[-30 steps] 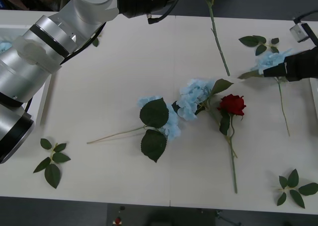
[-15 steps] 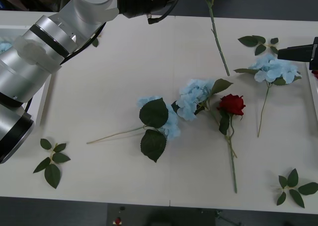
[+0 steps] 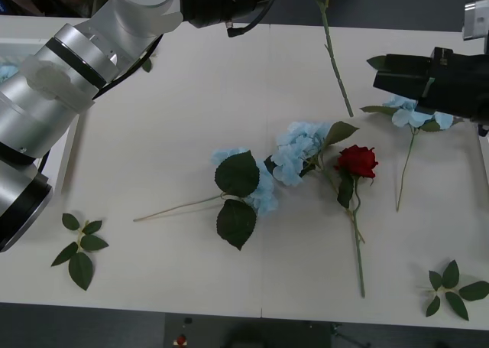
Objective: Put the red flowers into the right box and the blue flowers into the left box
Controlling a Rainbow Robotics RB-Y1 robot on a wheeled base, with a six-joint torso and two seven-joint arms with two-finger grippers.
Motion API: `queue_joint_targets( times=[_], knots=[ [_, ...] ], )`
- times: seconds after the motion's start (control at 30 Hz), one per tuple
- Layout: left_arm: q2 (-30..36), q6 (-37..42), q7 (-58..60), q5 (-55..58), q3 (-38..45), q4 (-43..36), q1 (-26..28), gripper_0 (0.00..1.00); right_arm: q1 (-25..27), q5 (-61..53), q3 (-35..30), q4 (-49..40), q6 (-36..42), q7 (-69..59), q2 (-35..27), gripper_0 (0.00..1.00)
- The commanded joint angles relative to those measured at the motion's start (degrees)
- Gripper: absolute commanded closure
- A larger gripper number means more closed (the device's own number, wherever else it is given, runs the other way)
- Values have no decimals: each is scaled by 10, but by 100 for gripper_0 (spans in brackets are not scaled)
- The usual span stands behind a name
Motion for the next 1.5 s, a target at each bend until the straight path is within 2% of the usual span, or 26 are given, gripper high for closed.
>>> queue_joint_targets(
  times=[0.03, 0.27, 0.37, 0.67, 0.73, 0.83, 0.9, 0.93, 1.0, 1.07, 1.3, 1.33, 1.37, 1.4, 1.43, 1.5],
  knots=[
    [8, -4, 1, 2, -2, -12, -26, 100, -12, 33, -1, -9, -4, 5, 41, 16],
    [8, -4, 1, 2, -2, -12, -26, 100, -18, 93, -11, -9, -12, 5, 130, 16],
    [8, -4, 1, 2, -2, -12, -26, 100, -21, 142, -34, -9, -13, 5, 185, 16],
    [8, -4, 1, 2, -2, -12, -26, 100, -32, 222, -66, -6, -25, 5, 272, 17],
    [8, -4, 1, 2, -2, -12, -26, 100, -34, 233, -68, -7, -25, 5, 284, 20],
    [8, -4, 1, 2, -2, -12, -26, 100, -38, 248, -69, -6, -25, 5, 303, 34],
    [8, -4, 1, 2, -2, -12, -26, 100, -39, 262, -72, -7, -25, 5, 318, 56],
    [8, -4, 1, 2, -2, -12, -26, 100, -39, 266, -72, -7, -25, 5, 321, 64],
    [8, -4, 1, 2, -2, -12, -26, 100, -43, 274, -73, -6, -26, 5, 332, 88],
    [8, -4, 1, 2, -2, -12, -26, 100, -44, 274, -74, -6, -26, 5, 336, 100],
    [8, -4, 1, 2, -2, -12, -26, 99, -45, 295, -73, -6, -26, 5, 341, 100],
    [8, -4, 1, 2, -2, -12, -26, 85, -45, 295, -74, -6, -27, 5, 341, 100],
    [8, -4, 1, 2, -2, -12, -26, 34, -46, 295, -74, -5, -26, 5, 341, 100],
    [8, -4, 1, 2, -2, -12, -26, 5, -46, 295, -73, -3, -27, 5, 341, 100],
    [8, -4, 1, 2, -2, -12, -26, 0, -46, 295, -74, -2, -27, 5, 341, 100],
    [8, -4, 1, 2, -2, -12, -26, 0, -48, 295, -74, 1, -27, 5, 341, 100]
  ],
)
